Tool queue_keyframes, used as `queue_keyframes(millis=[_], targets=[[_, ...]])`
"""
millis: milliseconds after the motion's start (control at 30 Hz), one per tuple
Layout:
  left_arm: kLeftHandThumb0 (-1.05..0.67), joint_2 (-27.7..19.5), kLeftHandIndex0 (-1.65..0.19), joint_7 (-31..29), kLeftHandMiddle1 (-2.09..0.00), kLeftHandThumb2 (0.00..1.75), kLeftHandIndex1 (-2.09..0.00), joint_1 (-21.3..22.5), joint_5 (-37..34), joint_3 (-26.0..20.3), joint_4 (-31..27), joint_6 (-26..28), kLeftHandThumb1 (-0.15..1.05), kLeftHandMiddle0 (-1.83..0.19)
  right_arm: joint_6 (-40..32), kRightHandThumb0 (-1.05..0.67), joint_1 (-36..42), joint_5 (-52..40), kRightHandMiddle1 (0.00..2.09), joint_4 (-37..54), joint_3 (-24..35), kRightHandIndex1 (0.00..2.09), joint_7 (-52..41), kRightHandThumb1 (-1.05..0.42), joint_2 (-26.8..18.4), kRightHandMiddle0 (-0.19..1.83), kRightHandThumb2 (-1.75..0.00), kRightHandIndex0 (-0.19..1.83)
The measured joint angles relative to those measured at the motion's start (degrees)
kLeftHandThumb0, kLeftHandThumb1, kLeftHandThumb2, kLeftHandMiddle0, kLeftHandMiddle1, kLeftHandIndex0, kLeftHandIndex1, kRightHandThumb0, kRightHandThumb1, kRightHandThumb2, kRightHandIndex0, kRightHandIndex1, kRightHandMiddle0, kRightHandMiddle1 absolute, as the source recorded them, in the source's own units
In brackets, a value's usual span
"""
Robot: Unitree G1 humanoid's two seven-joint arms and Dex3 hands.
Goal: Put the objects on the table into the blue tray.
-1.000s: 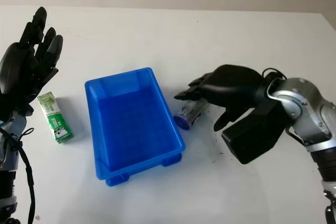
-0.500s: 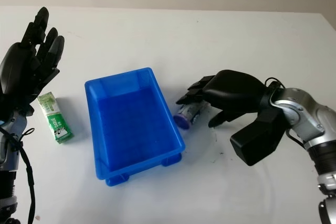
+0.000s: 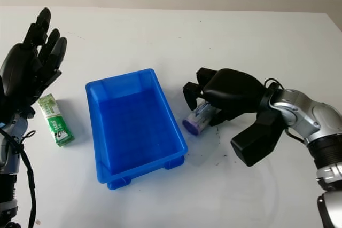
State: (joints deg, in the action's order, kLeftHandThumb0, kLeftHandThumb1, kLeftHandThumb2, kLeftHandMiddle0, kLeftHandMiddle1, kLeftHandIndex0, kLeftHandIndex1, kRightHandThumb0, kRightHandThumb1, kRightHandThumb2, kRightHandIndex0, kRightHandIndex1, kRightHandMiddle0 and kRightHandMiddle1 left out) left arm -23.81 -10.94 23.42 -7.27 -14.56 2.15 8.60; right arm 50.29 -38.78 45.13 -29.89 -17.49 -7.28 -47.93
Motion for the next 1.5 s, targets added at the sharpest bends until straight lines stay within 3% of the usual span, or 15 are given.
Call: queue_keyframes(millis=[67,167,300,667,800,1133,1500], targets=[[-0.54,0.0,0.11,0.0,-0.05,0.47,-0.05,0.0,0.04,0.0,0.02,-0.01,1.05,0.07,-0.82,-0.33,-0.22,0.91,2.09,0.37,-0.1,2.09,0.34,-0.96,0.01,0.35,-0.06,0.55],[-0.54,0.01,0.11,0.03,-0.05,0.47,-0.05,0.0,0.04,0.0,0.02,-0.01,1.05,0.07,-1.91,-0.31,-0.22,0.87,2.09,0.97,-0.18,2.09,-0.17,-0.97,0.03,0.31,-0.06,0.6],[-0.54,0.07,0.11,0.24,-0.06,0.47,-0.05,0.0,0.09,0.01,0.02,-0.01,1.05,0.07,-1.75,-0.25,-0.76,-0.76,2.09,-1.26,-0.17,2.09,1.21,-0.98,0.94,0.42,-0.06,0.68],[-0.54,0.09,0.12,0.16,-0.05,0.47,-0.05,0.0,0.08,0.14,0.02,-0.03,1.05,0.08,-11.14,-0.17,-6.08,-9.5,2.09,-3.5,1.94,2.09,-4.05,-1.0,3.87,0.43,-0.06,0.52],[-0.54,0.14,0.1,0.16,-0.06,0.46,-0.06,0.01,-0.02,0.14,0.02,-0.04,1.05,0.06,-14.45,-0.15,-7.74,-12.04,2.09,-3.14,3.0,2.09,-5.21,-0.97,4.99,0.49,-0.05,0.62],[-0.54,0.26,0.1,0.14,-0.05,0.47,-0.06,0.36,0.01,0.53,1.78,-0.47,1.05,0.06,-20.23,-0.13,-10.21,-16.16,2.09,3.4,6.84,2.09,-3.37,-0.95,9.39,0.6,-0.05,0.82],[-0.54,0.65,0.1,1.05,-0.05,0.48,-0.06,0.69,0.3,0.77,2.0,-0.98,1.05,0.07,-22.93,-0.17,-10.05,-20.07,2.09,15.07,5.44,2.09,-7.99,-0.95,16.94,0.74,-0.05,0.93]])
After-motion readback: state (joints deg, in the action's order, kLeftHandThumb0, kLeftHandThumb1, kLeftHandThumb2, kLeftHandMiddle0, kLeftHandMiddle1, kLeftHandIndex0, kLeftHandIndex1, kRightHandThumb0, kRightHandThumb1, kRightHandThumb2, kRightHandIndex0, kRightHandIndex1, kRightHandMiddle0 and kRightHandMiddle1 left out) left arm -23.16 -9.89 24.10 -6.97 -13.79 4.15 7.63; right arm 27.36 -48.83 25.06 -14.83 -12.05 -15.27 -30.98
